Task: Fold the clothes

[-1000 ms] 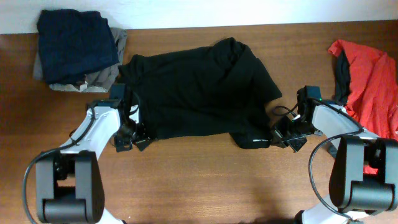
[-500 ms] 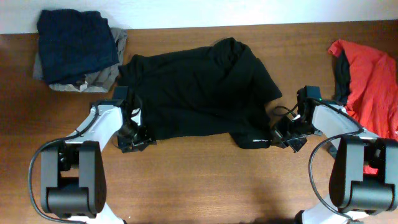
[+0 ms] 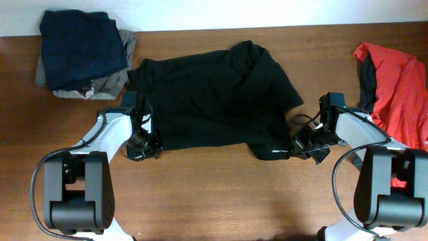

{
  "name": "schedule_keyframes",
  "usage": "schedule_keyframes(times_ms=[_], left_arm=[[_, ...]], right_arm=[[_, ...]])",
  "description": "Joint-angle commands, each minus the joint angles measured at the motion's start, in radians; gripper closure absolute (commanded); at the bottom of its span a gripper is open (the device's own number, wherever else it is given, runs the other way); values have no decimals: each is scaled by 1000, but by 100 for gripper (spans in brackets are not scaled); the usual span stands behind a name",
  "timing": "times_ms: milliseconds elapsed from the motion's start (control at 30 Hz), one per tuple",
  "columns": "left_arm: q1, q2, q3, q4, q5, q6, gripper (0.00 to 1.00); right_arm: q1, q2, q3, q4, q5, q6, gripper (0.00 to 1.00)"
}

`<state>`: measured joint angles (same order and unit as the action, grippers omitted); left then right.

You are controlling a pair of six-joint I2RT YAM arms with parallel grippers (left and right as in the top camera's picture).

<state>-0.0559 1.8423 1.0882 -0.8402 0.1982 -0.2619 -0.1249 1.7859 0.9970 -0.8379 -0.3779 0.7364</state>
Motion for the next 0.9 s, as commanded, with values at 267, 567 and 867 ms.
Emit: schedule_keyframes(times_ms=[267,567,867], left_arm=[[-3,0,179,-175,-129,21,100],[-3,-90,402,-217,-189,20,100],[-5,-224,620,-230,-199,21,99]], right_arm=[[0,-112,126,-126,179,0,96],[0,-265,412,-348,389,0,96],[0,-338,671,-481,425,-58,96]])
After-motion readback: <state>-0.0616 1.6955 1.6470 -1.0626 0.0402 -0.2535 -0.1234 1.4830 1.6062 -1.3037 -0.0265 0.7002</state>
